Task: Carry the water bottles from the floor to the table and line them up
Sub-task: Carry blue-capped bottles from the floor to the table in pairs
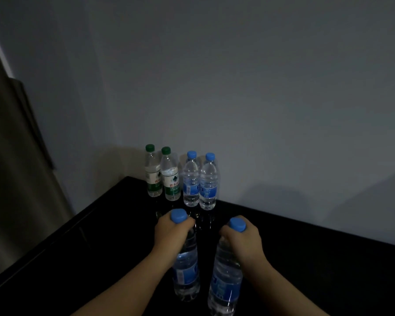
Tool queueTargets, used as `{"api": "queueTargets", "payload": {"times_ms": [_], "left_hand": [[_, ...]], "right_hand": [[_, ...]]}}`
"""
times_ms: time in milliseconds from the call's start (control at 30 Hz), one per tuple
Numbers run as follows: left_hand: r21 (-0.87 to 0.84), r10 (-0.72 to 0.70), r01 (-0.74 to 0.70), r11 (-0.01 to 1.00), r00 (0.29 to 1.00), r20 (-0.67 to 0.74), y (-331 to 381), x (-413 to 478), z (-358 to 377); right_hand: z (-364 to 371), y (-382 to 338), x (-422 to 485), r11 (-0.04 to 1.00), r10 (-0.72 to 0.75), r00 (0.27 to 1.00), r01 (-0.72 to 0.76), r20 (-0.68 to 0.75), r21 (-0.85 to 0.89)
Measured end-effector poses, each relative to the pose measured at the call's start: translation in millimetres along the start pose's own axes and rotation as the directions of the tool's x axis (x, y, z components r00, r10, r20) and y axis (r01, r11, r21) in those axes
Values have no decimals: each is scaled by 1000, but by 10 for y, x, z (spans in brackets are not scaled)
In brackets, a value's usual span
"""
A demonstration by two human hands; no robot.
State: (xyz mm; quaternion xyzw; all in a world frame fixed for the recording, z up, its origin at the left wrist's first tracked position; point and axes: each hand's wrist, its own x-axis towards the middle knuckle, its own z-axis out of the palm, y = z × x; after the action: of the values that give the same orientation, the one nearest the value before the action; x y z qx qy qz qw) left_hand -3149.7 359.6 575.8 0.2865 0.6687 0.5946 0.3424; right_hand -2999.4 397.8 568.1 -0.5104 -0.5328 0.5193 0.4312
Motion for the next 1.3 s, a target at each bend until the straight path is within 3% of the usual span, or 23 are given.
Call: {"api": "queueTargets", "payload": {"times_ms": [233, 400, 600, 900, 1300], "left_hand": [[-27, 39, -40, 999, 998, -53, 263, 515, 477], [-23, 56, -56, 998, 998, 3, 306, 874, 926], [12, 142, -143, 990, 986, 88, 349, 1237, 1449], [52, 220, -226, 973, 970, 105, 294, 1557, 1925], [88, 165, -178, 980, 977, 135, 234, 1643, 1990]], "right_hand": [[-112, -222, 570, 996, -77, 981, 68, -179, -56], [-193, -255, 1039, 993, -113, 965, 113, -236, -16], [-290, -195, 1549, 989, -145, 960, 141, -238, -35], [-372, -124, 2020, 986, -162, 939, 164, -303, -17], [-360, -64, 2025, 977, -182, 949, 145, -258, -155]]}}
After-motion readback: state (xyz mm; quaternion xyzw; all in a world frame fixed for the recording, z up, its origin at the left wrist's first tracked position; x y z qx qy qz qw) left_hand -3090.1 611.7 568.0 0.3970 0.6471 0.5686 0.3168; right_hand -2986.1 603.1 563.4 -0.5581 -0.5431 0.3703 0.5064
